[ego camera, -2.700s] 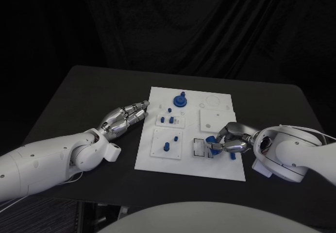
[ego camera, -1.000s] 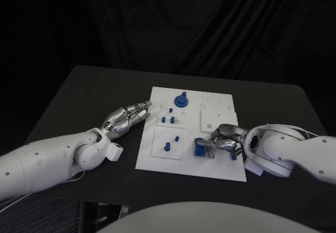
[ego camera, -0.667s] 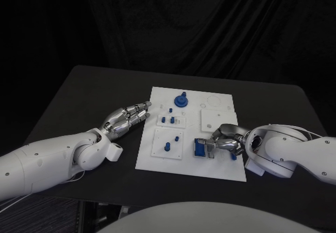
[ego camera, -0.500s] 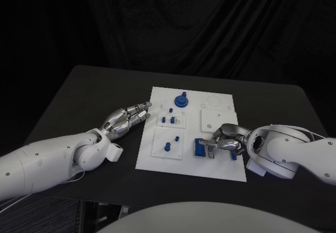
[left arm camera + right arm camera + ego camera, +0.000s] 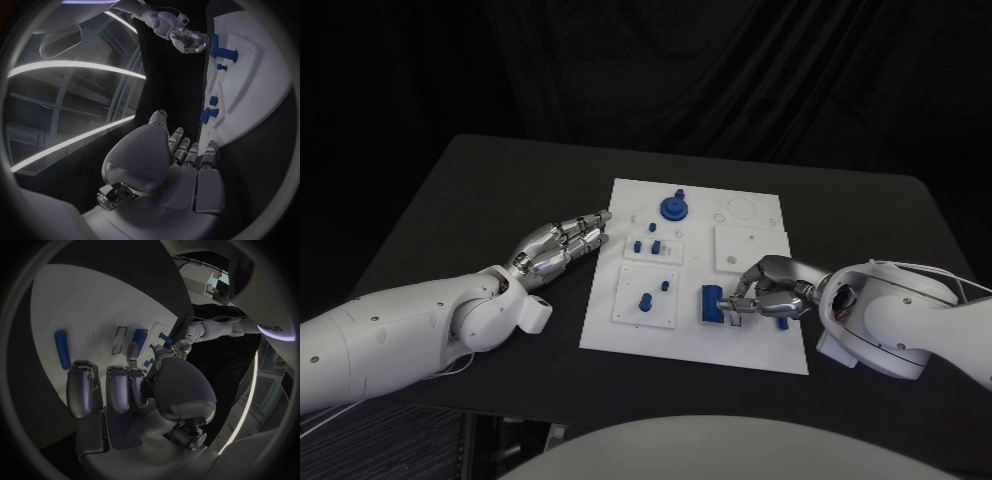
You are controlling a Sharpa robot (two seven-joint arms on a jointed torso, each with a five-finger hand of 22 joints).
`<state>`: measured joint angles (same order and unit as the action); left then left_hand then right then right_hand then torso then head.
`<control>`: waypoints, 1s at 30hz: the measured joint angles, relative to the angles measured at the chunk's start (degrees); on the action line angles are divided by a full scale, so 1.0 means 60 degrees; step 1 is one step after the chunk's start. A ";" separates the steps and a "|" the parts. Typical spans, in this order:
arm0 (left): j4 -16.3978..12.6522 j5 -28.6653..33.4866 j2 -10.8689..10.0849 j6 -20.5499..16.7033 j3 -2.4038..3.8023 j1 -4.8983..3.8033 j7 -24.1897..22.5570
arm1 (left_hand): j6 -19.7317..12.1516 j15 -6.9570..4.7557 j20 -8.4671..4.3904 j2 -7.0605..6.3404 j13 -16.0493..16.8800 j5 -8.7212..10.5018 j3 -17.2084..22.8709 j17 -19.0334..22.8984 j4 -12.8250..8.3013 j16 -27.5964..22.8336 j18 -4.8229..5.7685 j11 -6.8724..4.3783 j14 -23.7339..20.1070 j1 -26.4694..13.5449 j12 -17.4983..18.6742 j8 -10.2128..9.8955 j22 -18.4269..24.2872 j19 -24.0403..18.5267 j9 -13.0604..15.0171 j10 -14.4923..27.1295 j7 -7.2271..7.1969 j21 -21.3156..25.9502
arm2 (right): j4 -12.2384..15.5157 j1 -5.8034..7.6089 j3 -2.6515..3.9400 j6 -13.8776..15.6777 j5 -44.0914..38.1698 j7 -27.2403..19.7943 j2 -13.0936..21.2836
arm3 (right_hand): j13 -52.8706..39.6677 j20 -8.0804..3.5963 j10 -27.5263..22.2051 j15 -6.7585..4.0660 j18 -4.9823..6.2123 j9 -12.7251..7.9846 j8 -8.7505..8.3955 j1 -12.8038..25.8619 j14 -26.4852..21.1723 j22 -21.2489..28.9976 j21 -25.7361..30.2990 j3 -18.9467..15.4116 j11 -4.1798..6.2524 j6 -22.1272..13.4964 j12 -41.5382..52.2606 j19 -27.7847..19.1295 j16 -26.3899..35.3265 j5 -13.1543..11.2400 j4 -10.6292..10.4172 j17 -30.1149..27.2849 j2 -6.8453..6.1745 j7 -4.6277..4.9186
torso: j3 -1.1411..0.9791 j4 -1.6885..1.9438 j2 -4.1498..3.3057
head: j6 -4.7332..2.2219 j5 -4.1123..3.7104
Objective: Assemble the parts on the task board
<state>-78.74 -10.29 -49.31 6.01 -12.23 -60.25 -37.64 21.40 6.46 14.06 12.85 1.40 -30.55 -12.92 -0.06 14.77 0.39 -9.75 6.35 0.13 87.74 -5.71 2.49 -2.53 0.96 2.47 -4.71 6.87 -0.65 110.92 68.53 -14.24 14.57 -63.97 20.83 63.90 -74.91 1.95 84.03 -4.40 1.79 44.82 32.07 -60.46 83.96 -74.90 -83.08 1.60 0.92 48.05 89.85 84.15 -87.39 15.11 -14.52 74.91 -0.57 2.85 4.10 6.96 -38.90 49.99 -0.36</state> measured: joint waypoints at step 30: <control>-0.0143 0.0000 -0.0021 -0.0023 -0.0002 0.0014 -0.0109 | 0.0343 -0.0001 0.0034 -0.0014 0.0040 -0.0119 0.0066 -0.0006 -0.0066 0.0000 -0.0001 0.0022 -0.0001 0.0089 -0.0222 0.0078 -0.0110 0.0034 0.0042 -0.0123 0.0069 -0.0041 | 0.0093 -0.0037 -0.0007 0.0207 -0.2016 0.0217 0.0660 | -0.0001 -0.0106 0.0004 -0.0137 0.0001 0.0237 0.0566 -0.1034 0.0000 0.0000 0.0055 -0.0704 0.0139 -0.0302 0.0000 -0.0032 0.0036 0.0303 0.0060 0.0000 0.0121 -0.0036 | 0.0008 0.0003 -0.0004 | 0.0001 -0.0276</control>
<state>-79.60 -10.29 -49.43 5.87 -12.24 -60.16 -38.30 23.46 6.45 14.26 12.77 1.64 -31.26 -12.53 -0.10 14.38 0.39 -9.76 6.48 0.13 88.28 -7.04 2.96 -3.19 1.17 2.72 -5.45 7.28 -0.90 111.48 68.31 -14.29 15.81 -76.07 22.14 67.86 -74.92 1.32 84.05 -5.23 1.80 46.25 35.46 -66.66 83.96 -74.90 -82.75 -2.63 1.75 46.24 89.85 83.95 -87.17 16.93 -14.16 74.91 0.16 2.64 4.15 6.98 -38.92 49.99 -2.02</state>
